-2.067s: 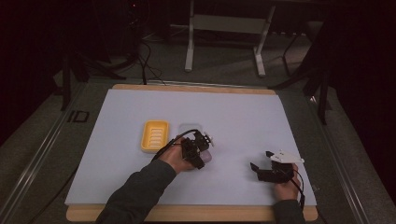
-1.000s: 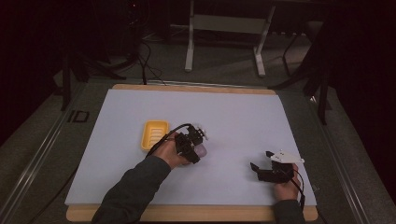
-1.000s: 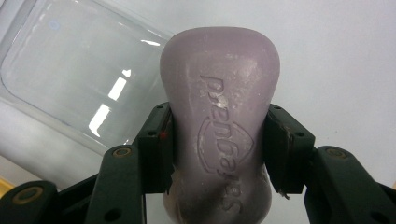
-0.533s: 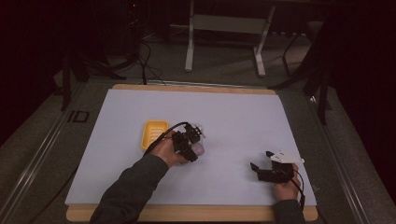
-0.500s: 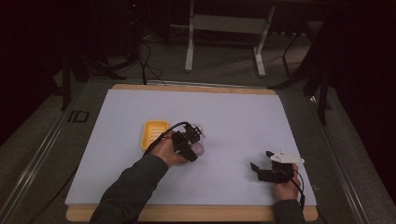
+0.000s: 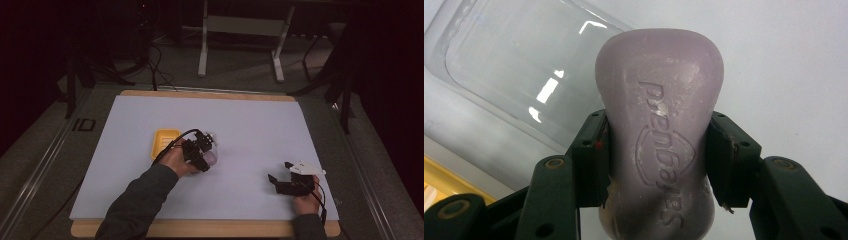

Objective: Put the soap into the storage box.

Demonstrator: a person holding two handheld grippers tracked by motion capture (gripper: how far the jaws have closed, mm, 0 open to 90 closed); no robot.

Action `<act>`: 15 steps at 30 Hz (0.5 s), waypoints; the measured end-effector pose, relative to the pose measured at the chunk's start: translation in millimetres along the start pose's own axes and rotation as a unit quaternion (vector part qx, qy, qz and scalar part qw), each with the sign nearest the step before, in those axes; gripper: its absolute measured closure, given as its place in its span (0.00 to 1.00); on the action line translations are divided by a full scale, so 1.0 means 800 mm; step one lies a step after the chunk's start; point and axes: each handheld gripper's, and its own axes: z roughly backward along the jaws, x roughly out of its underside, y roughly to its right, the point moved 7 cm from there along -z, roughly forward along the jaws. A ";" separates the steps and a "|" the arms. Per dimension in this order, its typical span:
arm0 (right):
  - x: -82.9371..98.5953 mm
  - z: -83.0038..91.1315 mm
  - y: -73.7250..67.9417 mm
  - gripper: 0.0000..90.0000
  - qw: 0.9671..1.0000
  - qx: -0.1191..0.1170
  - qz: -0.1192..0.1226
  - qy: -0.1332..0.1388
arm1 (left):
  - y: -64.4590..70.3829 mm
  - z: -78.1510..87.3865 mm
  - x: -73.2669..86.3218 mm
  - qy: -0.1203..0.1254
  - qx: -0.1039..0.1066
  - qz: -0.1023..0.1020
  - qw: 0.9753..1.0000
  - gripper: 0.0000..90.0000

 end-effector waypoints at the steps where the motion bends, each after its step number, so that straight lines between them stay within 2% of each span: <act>1: 0.000 0.000 0.000 0.18 1.000 0.000 0.000 0.000 | -0.001 0.000 0.000 0.000 0.000 0.001 1.000 0.55; 15: 0.000 0.000 0.000 0.18 1.000 0.000 0.000 -0.001 | -0.012 0.006 0.004 0.004 -0.004 0.013 1.000 0.55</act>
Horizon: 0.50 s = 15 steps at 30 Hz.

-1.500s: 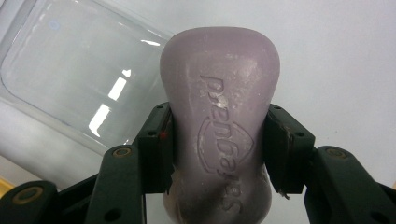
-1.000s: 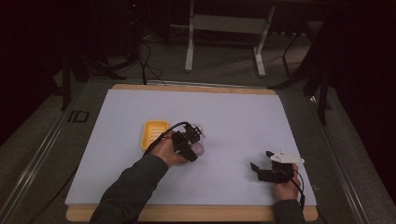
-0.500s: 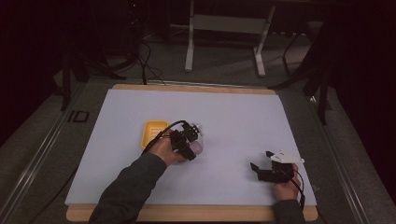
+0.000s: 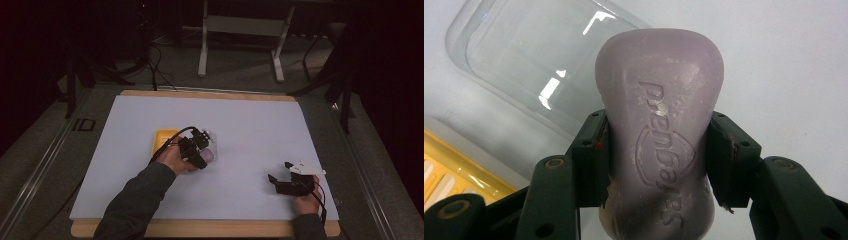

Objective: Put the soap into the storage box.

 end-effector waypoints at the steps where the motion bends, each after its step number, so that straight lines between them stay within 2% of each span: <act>1: 0.000 0.000 0.000 0.18 1.000 0.000 0.000 0.000 | -0.001 0.000 0.000 0.000 0.000 0.001 1.000 0.55; 15: 0.000 0.000 0.000 0.18 1.000 0.000 0.000 0.000 | -0.012 0.003 0.004 0.009 0.000 0.020 1.000 0.55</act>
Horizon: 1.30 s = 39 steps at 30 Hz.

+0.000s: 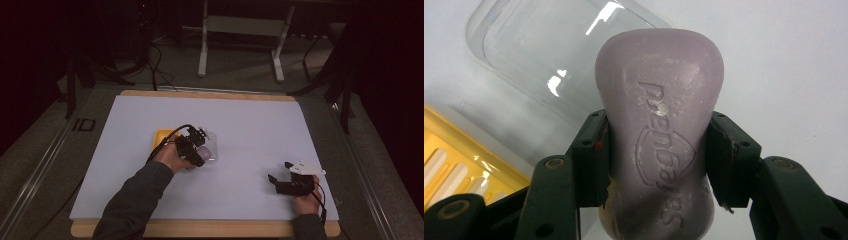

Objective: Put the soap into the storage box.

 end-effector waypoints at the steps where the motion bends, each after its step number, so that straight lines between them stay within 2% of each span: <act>1: 0.000 0.000 0.000 0.18 1.000 0.000 0.000 0.000 | -0.001 0.001 0.000 0.000 0.000 0.001 1.000 0.55; 13: 0.000 0.000 0.000 0.18 1.000 0.000 0.000 0.000 | -0.012 0.004 0.005 0.005 -0.001 0.019 1.000 0.55; 39: 0.000 0.000 0.000 0.18 1.000 0.000 0.000 0.000 | -0.052 0.009 0.020 0.005 -0.016 0.059 0.998 0.55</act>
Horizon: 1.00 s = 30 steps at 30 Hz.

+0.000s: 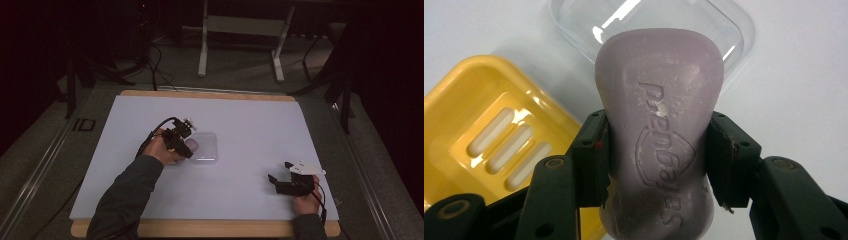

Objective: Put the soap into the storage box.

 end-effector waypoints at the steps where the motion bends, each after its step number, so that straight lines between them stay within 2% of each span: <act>1: 0.000 0.000 0.000 0.18 1.000 0.000 0.000 0.000 | -0.002 0.000 0.000 0.000 0.000 0.001 1.000 0.55; 8: 0.000 0.000 0.000 0.18 1.000 0.001 0.002 0.000 | -0.014 0.002 0.002 0.001 -0.004 0.012 1.000 0.55; 12: 0.000 0.000 0.000 0.18 1.000 0.001 0.003 0.000 | -0.025 0.002 0.006 -0.001 -0.017 0.022 1.000 0.55; 18: 0.000 0.000 0.000 0.18 1.000 0.001 0.003 0.000 | -0.039 0.003 0.010 0.005 -0.019 0.049 0.999 0.55; 26: 0.000 0.000 0.000 0.18 1.000 0.002 0.003 0.000 | -0.053 0.004 0.015 -0.004 -0.031 0.059 0.998 0.55; 30: 0.000 0.000 0.000 0.18 1.000 0.002 0.003 0.000 | -0.063 0.002 0.019 -0.008 -0.032 0.074 0.997 0.55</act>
